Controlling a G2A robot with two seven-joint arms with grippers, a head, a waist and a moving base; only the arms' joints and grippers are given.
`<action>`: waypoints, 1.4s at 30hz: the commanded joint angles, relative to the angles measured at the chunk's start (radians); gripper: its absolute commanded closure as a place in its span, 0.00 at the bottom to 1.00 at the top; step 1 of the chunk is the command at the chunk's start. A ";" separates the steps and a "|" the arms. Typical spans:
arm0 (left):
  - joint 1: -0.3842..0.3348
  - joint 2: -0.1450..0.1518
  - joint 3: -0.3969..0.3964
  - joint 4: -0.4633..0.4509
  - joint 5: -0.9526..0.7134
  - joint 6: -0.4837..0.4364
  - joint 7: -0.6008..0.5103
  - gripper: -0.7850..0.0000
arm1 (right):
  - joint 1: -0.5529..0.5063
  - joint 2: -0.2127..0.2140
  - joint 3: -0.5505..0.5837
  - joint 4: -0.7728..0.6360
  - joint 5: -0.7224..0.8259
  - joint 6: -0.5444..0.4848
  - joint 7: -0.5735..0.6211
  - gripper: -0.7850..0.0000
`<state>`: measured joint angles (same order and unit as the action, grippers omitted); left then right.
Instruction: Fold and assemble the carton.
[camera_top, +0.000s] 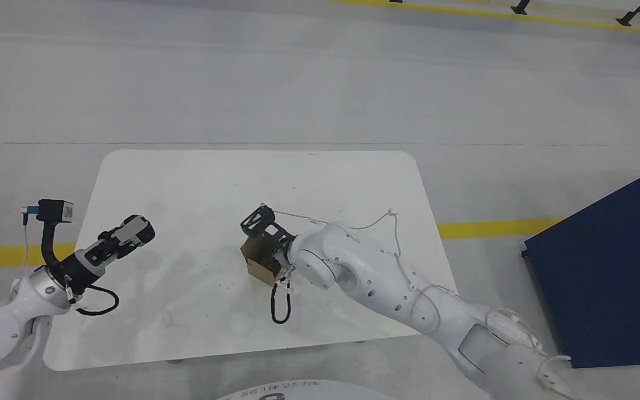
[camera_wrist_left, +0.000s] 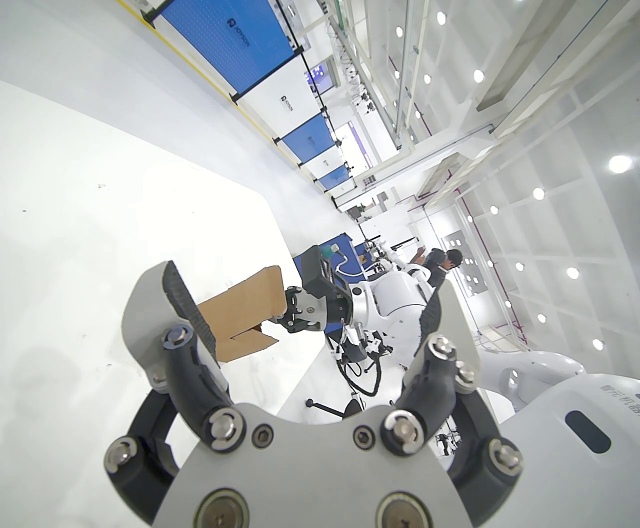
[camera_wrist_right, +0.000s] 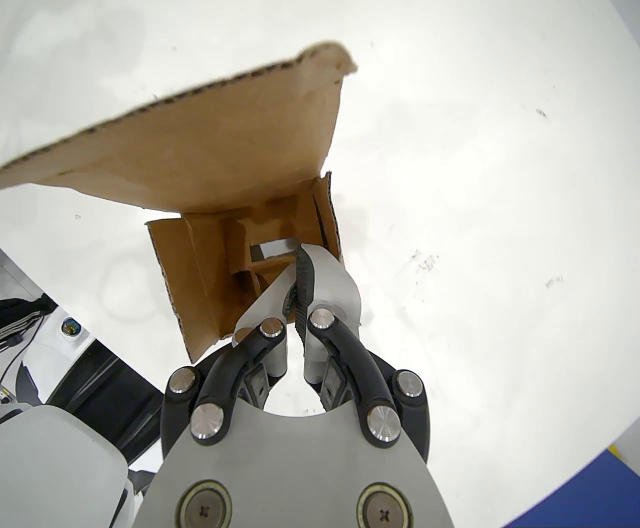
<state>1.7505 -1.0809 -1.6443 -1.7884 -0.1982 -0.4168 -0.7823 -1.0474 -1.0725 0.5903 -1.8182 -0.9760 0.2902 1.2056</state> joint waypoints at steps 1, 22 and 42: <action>0.000 0.000 0.000 0.000 0.000 0.000 0.000 0.00 | 0.026 -0.018 -0.027 -0.005 -0.015 0.051 0.056 1.00; 0.000 0.000 0.000 0.000 0.000 0.000 0.000 0.00 | 0.231 -0.222 -0.200 0.336 0.062 0.123 0.159 1.00; 0.000 0.000 0.000 0.000 0.000 0.000 0.000 0.00 | 0.161 -0.209 -0.056 0.300 0.054 0.133 0.144 1.00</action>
<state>1.7505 -1.0809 -1.6443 -1.7884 -0.1982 -0.4168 -0.7823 -0.8829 -1.2820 0.5287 -1.5177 -0.9204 0.4134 1.3469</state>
